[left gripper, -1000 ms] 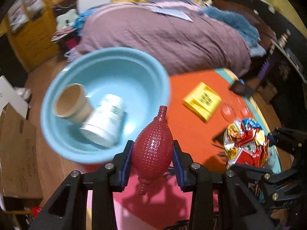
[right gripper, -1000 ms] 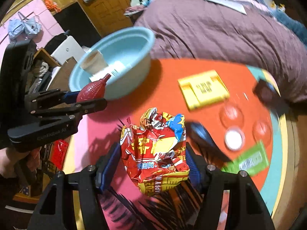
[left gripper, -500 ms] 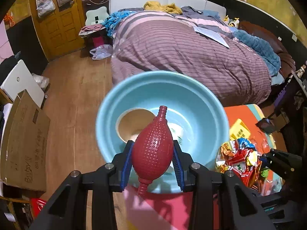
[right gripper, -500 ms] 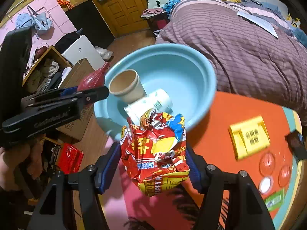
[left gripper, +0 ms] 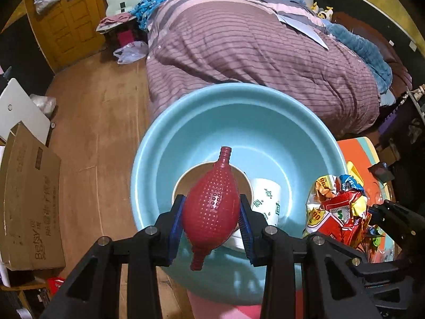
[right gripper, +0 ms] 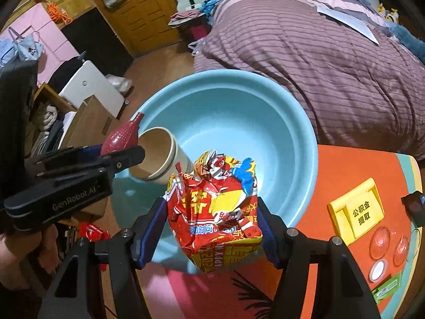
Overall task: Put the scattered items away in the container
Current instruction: 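Carry red bulb with left tool while right tool carries snack bag over teal basin, then open left tool to drop bulb into beige cup while right tool releases snack bag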
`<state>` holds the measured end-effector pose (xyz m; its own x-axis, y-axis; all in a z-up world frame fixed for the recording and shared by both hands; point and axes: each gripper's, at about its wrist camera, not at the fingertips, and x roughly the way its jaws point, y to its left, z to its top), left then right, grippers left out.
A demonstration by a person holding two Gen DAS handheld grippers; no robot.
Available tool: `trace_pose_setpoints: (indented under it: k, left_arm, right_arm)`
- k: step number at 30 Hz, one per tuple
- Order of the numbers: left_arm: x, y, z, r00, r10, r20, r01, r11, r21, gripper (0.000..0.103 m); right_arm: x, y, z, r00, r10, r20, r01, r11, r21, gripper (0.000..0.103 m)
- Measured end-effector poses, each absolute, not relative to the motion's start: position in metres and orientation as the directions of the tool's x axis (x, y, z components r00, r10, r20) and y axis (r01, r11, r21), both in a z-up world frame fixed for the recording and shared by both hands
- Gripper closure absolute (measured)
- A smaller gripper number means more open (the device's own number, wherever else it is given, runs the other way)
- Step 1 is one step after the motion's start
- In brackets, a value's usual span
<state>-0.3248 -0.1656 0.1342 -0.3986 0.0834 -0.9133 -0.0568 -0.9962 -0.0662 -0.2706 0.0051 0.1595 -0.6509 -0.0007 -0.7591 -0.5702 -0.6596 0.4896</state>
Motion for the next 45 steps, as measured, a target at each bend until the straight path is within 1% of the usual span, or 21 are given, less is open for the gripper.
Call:
trace_pose_setpoints:
  k: [17,24,25,26,28,36,45]
  left_arm:
    - [-0.33,-0.171,0.134,-0.475,0.139,-0.869,-0.072,-0.99,-0.119,0.061]
    - [-0.33,-0.171,0.131,-0.507,0.137,-0.851,-0.067,-0.991,-0.12,0.06]
    - [-0.33,-0.171,0.131,-0.51,0.137,-0.849,-0.066,-0.99,-0.121,0.056]
    - [-0.33,-0.171,0.131,-0.511,0.139,-0.848,-0.066,-0.99,-0.122,0.048]
    - [-0.329,-0.171,0.132,-0.516,0.142,-0.845,-0.067,-0.99,-0.126,0.041]
    - [-0.327,-0.172,0.134,-0.522,0.141,-0.841,-0.064,-0.99,-0.126,0.04]
    - [-0.318,-0.173,0.136,-0.519,0.114,-0.847,-0.073,-0.993,-0.089,0.037]
  right_arm:
    - [-0.282,0.008,0.151,-0.624,0.043,-0.78,-0.623,-0.631,0.463,0.034]
    - [-0.283,0.006,0.147,-0.616,0.06,-0.785,-0.635,-0.628,0.45,0.034]
    - [-0.283,0.005,0.147,-0.616,0.062,-0.785,-0.636,-0.628,0.449,0.034]
    - [-0.284,0.005,0.146,-0.617,0.062,-0.785,-0.637,-0.626,0.451,0.034]
    - [-0.284,0.006,0.146,-0.618,0.063,-0.784,-0.64,-0.62,0.454,0.034]
    - [-0.284,0.005,0.147,-0.62,0.083,-0.781,-0.647,-0.617,0.448,0.034]
    - [-0.284,0.005,0.148,-0.615,0.103,-0.782,-0.669,-0.593,0.448,0.032]
